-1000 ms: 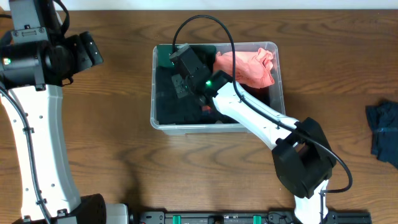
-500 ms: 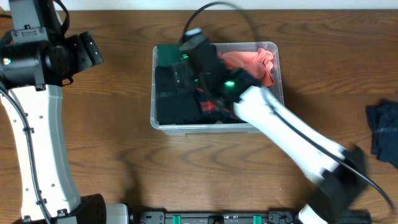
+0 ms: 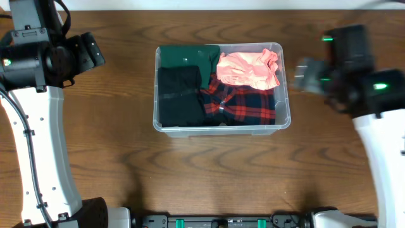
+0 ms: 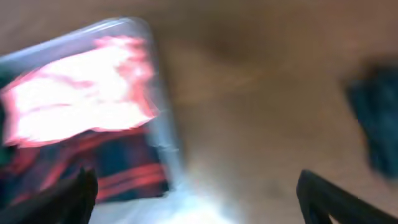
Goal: Pack container
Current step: 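Open the right gripper and withdraw it to the right edge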
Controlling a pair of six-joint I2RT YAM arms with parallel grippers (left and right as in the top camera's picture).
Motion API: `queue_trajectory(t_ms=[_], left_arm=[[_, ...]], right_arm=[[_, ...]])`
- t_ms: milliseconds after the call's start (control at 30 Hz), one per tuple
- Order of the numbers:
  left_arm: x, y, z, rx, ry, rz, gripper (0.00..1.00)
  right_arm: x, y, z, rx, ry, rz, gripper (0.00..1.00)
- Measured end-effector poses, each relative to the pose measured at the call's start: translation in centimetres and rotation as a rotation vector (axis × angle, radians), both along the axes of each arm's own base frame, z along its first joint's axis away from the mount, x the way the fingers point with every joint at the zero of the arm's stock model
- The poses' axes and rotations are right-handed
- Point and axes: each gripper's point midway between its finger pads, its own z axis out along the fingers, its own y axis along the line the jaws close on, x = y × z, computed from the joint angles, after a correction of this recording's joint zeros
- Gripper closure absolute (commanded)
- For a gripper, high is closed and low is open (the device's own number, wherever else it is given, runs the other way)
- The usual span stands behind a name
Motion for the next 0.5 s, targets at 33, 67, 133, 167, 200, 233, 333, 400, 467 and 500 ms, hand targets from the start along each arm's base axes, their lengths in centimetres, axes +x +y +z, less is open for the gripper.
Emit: queue_trajectory(t_ms=[33, 67, 133, 167, 200, 233, 333, 400, 467, 500], left_arm=[[0.0, 0.0, 0.0, 0.000, -0.001, 0.000, 0.02], [0.0, 0.0, 0.0, 0.000, 0.000, 0.000, 0.02], [0.0, 0.0, 0.0, 0.000, 0.000, 0.000, 0.02], [0.0, 0.0, 0.0, 0.000, 0.000, 0.000, 0.02], [0.0, 0.0, 0.0, 0.000, 0.000, 0.000, 0.02], [0.0, 0.0, 0.0, 0.000, 0.000, 0.001, 0.02], [0.0, 0.0, 0.0, 0.000, 0.000, 0.000, 0.02], [0.0, 0.0, 0.0, 0.000, 0.000, 0.001, 0.02], [0.0, 0.0, 0.0, 0.000, 0.000, 0.000, 0.02], [0.0, 0.0, 0.0, 0.000, 0.000, 0.000, 0.02]], right_arm=[[-0.8, -2.6, -0.3, 0.014, 0.022, -0.116, 0.01], [-1.2, -4.3, -0.4, 0.025, 0.026, -0.190, 0.01], [-1.9, -7.7, -0.6, 0.047, 0.018, -0.340, 0.01], [-2.1, -9.1, -0.8, 0.055, 0.008, -0.397, 0.01], [-2.1, -10.4, -1.0, 0.066, -0.009, -0.451, 0.01], [-2.2, -11.5, -1.2, 0.074, -0.020, -0.493, 0.01], [-2.4, -14.3, -2.7, 0.101, -0.041, -0.582, 0.02], [-2.7, -15.7, -4.0, 0.113, -0.039, -0.620, 0.02], [-3.2, -16.9, -5.4, 0.117, -0.028, -0.639, 0.03], [-3.5, -17.7, -6.2, 0.113, -0.021, -0.648, 0.03]])
